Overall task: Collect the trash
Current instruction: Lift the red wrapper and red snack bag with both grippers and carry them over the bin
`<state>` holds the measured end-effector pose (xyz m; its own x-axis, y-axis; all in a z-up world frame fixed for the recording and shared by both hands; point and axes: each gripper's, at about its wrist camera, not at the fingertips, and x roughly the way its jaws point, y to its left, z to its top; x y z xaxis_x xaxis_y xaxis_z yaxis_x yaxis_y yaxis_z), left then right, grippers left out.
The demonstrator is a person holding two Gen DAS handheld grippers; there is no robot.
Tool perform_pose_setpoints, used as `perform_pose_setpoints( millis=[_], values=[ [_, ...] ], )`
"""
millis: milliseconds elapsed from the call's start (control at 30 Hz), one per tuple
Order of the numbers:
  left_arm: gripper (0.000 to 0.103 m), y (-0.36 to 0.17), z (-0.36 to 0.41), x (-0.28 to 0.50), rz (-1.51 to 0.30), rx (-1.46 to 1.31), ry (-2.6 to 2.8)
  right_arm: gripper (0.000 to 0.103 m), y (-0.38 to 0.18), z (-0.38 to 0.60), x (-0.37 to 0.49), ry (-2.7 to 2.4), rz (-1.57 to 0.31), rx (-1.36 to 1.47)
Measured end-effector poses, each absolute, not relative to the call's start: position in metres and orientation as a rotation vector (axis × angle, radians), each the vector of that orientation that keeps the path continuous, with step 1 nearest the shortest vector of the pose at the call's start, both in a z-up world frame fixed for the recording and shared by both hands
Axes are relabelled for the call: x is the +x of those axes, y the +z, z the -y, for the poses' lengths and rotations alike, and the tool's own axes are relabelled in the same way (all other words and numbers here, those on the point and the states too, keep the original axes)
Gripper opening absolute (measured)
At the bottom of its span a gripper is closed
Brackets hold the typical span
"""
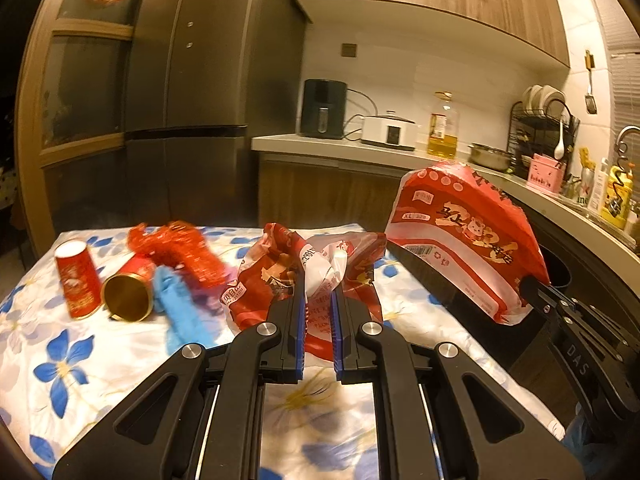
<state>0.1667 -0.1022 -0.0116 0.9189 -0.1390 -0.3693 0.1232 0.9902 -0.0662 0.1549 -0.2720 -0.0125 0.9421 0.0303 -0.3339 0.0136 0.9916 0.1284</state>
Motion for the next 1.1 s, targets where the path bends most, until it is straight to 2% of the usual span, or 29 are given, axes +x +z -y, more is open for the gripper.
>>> perform_pose_setpoints(
  millis=[1100],
  values=[
    [0.010,0.022,0.299,0.234,-0.289,0.055,-0.419,0.003,0.010,0.438,0.163,-0.322,-0.246,0.192]
  ],
)
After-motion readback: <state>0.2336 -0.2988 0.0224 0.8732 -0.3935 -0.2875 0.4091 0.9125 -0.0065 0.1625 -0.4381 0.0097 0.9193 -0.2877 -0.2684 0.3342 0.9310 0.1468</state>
